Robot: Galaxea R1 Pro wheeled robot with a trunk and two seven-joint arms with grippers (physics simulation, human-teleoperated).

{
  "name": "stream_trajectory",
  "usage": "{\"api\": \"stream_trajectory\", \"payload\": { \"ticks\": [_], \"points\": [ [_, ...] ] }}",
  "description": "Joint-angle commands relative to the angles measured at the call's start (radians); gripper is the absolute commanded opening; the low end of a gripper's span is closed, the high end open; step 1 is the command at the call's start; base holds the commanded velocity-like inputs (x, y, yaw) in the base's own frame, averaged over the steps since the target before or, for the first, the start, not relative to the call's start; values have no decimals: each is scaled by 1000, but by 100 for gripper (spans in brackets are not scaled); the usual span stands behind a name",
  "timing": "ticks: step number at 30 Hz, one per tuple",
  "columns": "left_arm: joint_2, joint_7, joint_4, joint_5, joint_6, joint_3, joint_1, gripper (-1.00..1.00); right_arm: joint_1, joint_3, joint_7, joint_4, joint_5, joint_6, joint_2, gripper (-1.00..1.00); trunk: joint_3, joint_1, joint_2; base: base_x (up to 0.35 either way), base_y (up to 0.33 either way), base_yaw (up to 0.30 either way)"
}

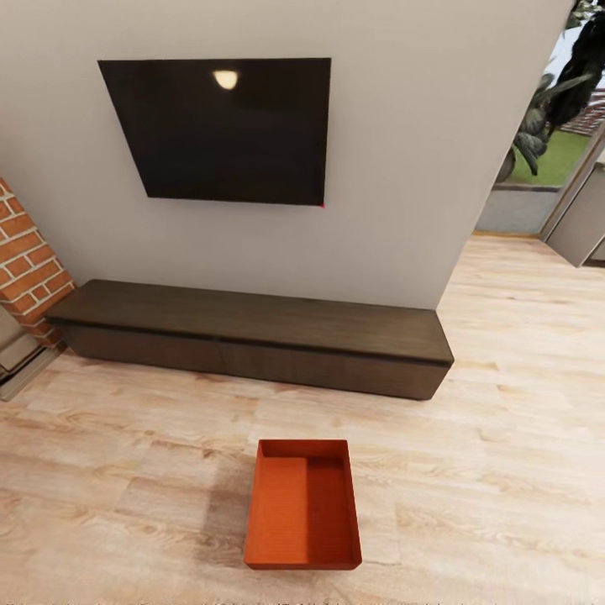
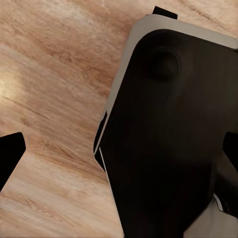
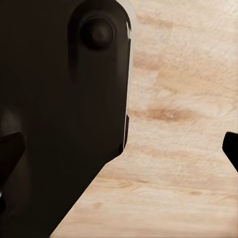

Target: Move the two storage containers from the living room to the garage. In the garage, place one container on the floor and stack the other container on top of it (either order is fine).

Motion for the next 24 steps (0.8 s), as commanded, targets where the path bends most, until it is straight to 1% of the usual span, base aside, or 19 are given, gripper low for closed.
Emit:
{"api": "stream_trajectory", "payload": {
  "ticks": [1, 24],
  "points": [
    [0, 1, 1, 0, -3, 7, -1, 100, -1, 8, -1, 3, -7, -5, 1, 100, -2, 0, -1, 0, 0, 0],
    [-1, 1, 1, -5, -3, 7, -1, 100, -1, 8, -1, 3, -7, -4, 0, 100, -39, 0, -1, 0, 0, 0]
  ]
}}
